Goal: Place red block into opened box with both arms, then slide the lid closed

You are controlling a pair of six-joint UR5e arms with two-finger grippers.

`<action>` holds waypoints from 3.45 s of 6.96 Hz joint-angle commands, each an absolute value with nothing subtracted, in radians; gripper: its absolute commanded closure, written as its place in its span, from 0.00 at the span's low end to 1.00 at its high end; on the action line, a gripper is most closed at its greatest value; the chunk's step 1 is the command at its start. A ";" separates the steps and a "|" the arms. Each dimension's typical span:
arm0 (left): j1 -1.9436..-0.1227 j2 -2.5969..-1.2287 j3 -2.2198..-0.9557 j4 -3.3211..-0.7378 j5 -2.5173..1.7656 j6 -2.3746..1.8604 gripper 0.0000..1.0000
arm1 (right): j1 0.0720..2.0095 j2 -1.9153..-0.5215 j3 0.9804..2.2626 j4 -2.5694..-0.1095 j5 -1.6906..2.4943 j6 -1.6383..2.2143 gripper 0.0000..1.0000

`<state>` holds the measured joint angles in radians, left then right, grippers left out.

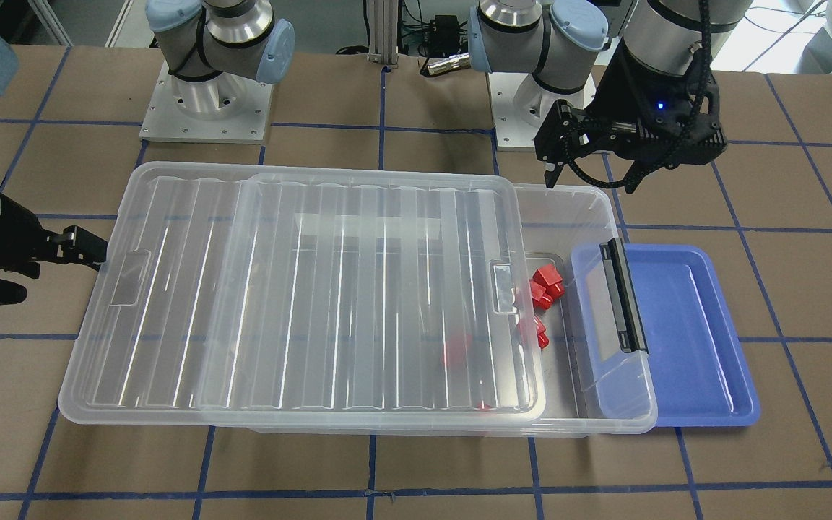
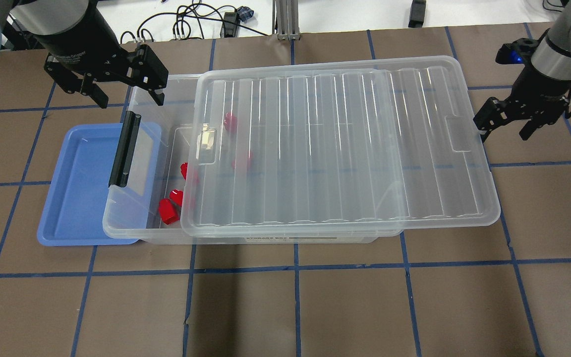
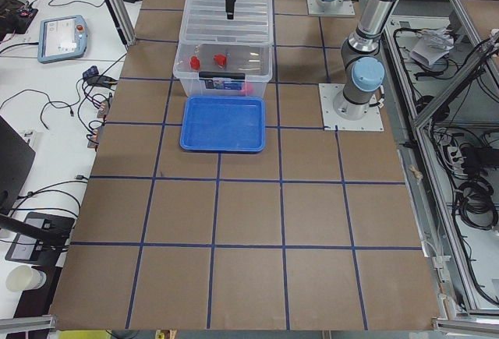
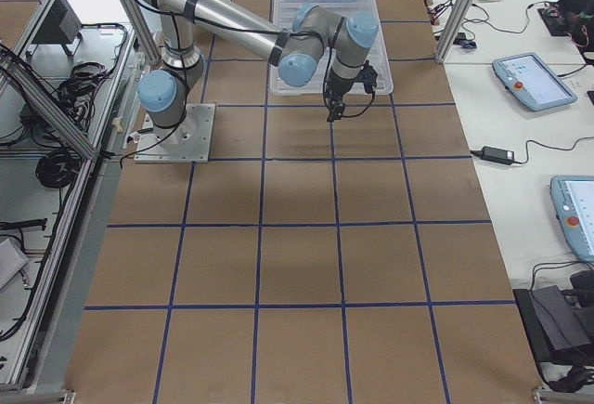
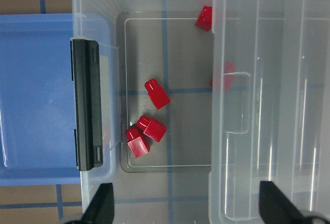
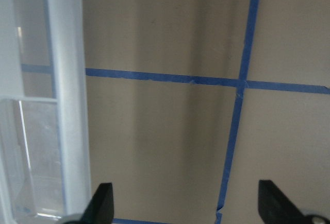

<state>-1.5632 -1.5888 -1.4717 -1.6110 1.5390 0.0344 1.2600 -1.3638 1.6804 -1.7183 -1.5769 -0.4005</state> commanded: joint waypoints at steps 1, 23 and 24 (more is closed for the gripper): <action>-1.572 -1.582 -1.470 -1.611 1.542 0.034 0.00 | 1.337 -1.361 1.678 -1.723 -1.534 -0.388 0.00; -1.580 -1.585 -1.468 -1.598 1.534 0.031 0.00 | 1.632 -1.509 1.433 -1.535 -1.554 -0.100 0.00; -1.580 -1.579 -1.468 -1.598 1.532 0.031 0.00 | 1.632 -1.509 1.433 -1.536 -1.548 -0.100 0.00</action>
